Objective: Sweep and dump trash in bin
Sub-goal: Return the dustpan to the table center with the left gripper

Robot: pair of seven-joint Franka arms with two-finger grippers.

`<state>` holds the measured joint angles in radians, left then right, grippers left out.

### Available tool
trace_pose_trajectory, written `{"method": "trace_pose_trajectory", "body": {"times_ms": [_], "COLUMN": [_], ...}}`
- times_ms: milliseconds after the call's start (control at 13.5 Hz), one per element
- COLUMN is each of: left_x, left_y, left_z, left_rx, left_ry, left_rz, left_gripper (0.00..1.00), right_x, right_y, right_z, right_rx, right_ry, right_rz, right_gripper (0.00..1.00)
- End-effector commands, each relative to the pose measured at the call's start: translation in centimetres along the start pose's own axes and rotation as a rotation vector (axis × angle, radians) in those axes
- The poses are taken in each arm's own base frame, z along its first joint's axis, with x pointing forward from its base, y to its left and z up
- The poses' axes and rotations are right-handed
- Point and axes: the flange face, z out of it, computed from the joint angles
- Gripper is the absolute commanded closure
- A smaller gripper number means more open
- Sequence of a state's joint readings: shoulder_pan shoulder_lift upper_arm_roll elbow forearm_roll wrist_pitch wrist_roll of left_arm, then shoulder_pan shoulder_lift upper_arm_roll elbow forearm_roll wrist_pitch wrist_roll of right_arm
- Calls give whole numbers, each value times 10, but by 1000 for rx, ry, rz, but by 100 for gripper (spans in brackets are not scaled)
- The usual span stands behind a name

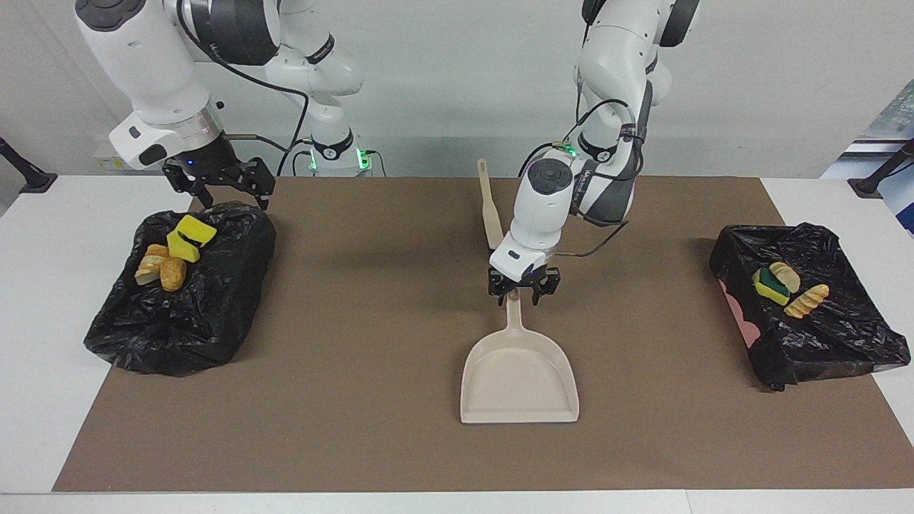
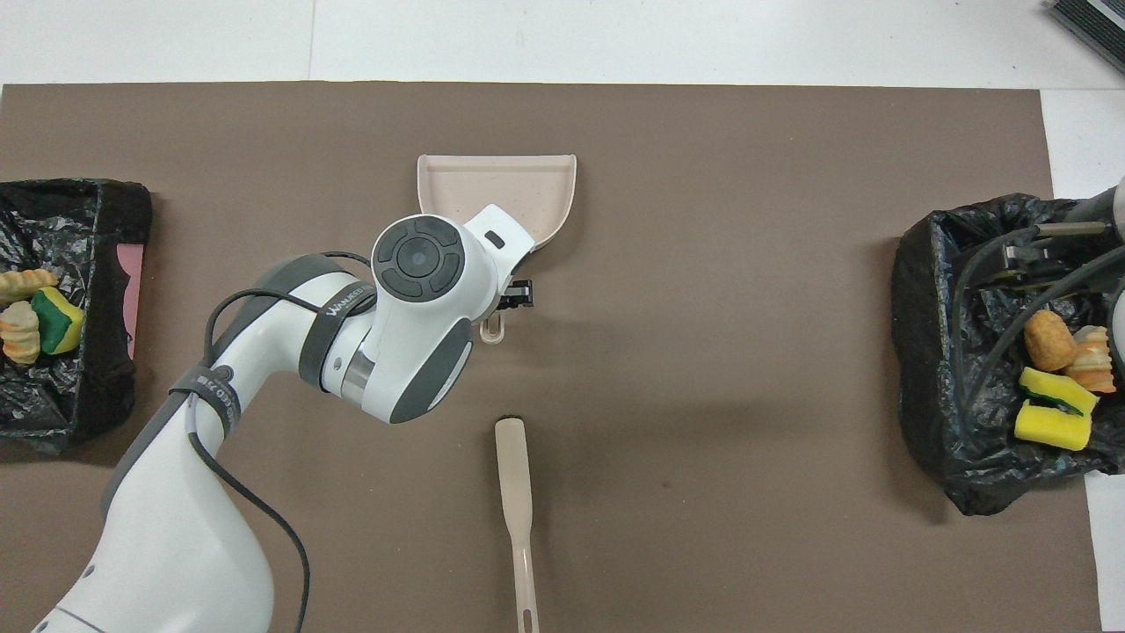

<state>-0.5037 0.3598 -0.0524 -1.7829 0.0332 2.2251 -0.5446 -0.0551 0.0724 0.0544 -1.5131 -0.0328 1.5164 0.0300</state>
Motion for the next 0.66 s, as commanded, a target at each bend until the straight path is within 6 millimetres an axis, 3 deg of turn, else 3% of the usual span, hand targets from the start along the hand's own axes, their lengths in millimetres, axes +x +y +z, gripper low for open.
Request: {"method": "trace_pose_trajectory", "body": {"times_ms": [0, 443, 591], "left_x": [-10, -19, -18], "left_y": [-43, -174, -202], "left_z": [-47, -180, -224], "left_rx": [35, 45, 44], "left_ry": [-43, -36, -47], "left_rz": [8, 160, 197], "left_gripper": [0, 0, 0], "right_x": [1, 1, 1], "right_y": [2, 2, 2], "right_z": [-3, -3, -3], "right_rx": [22, 22, 22], "right_ry": [1, 1, 1], "right_rz": [-12, -12, -12], "right_gripper": [0, 0, 0]}}
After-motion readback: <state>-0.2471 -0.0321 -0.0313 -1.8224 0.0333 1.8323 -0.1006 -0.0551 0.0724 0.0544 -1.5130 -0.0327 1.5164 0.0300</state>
